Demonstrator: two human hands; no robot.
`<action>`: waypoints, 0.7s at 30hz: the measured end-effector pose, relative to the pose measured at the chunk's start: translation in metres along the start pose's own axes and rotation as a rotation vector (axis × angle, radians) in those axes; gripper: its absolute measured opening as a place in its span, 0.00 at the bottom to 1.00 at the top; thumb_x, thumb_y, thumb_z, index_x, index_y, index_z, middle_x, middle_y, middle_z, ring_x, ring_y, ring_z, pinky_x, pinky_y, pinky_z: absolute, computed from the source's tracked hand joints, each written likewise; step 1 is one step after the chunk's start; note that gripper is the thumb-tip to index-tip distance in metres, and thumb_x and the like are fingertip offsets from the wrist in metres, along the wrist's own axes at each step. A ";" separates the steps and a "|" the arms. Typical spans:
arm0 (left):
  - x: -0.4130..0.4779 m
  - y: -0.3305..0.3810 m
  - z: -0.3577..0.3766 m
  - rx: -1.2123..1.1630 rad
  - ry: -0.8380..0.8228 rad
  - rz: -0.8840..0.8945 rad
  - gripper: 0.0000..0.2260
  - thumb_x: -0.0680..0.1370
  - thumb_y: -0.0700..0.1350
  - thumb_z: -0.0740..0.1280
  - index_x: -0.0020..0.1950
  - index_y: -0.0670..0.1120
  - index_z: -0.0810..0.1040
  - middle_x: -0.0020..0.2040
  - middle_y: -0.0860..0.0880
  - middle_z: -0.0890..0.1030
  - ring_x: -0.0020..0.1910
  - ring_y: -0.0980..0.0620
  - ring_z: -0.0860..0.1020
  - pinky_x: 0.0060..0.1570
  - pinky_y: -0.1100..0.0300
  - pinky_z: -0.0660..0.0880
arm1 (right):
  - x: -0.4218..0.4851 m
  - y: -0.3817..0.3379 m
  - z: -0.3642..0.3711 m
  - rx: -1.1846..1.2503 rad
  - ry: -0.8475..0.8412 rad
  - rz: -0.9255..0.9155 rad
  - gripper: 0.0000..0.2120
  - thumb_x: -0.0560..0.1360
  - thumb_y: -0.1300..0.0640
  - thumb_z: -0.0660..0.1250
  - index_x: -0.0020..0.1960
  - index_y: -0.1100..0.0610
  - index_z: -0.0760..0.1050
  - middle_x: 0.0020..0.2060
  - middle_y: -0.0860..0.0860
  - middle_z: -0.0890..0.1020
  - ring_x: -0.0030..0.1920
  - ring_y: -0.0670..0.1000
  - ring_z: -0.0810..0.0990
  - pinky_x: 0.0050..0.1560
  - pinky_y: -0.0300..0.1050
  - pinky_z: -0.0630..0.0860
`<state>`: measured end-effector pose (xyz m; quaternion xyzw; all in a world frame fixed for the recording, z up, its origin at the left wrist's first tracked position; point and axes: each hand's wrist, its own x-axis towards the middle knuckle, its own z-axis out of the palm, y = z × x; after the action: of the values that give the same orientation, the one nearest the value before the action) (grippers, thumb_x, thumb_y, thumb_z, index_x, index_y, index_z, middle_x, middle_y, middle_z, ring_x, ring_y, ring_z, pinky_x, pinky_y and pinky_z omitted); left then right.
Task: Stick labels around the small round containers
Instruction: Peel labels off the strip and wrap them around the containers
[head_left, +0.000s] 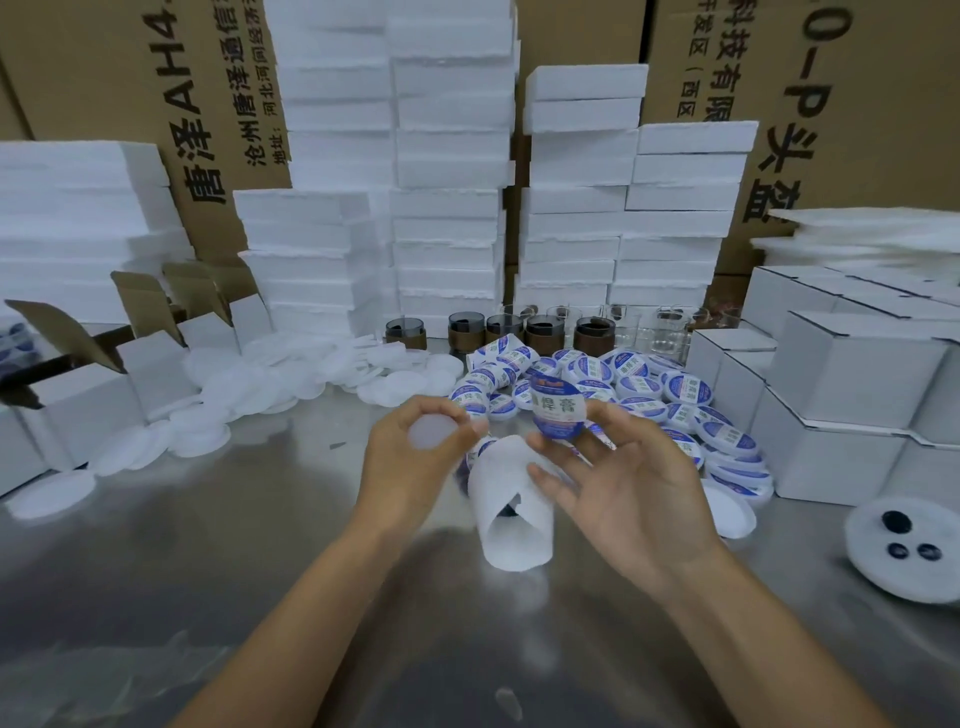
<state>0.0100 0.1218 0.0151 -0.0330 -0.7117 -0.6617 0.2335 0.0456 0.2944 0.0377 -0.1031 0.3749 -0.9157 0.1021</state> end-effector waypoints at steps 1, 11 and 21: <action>0.001 0.004 -0.001 -0.046 0.027 -0.008 0.06 0.70 0.44 0.74 0.35 0.54 0.81 0.39 0.58 0.83 0.40 0.61 0.80 0.46 0.63 0.75 | 0.000 0.001 0.001 0.003 -0.023 0.025 0.10 0.68 0.53 0.61 0.36 0.53 0.81 0.43 0.54 0.82 0.48 0.56 0.83 0.54 0.53 0.74; -0.010 0.025 0.007 -0.930 -0.386 -0.434 0.14 0.70 0.51 0.64 0.41 0.41 0.81 0.41 0.41 0.83 0.40 0.44 0.83 0.43 0.54 0.80 | 0.004 -0.001 0.004 0.021 0.053 -0.024 0.10 0.65 0.54 0.67 0.46 0.51 0.76 0.39 0.49 0.83 0.37 0.48 0.81 0.40 0.42 0.72; -0.016 0.017 0.016 -0.862 -0.458 -0.475 0.22 0.71 0.58 0.59 0.51 0.42 0.75 0.43 0.43 0.82 0.41 0.47 0.81 0.40 0.56 0.79 | -0.001 0.021 0.014 -0.449 0.050 -0.108 0.11 0.58 0.55 0.71 0.39 0.57 0.76 0.25 0.52 0.76 0.22 0.45 0.68 0.26 0.34 0.66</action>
<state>0.0254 0.1433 0.0242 -0.1074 -0.3966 -0.9040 -0.1184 0.0522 0.2709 0.0327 -0.1201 0.5654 -0.8158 0.0183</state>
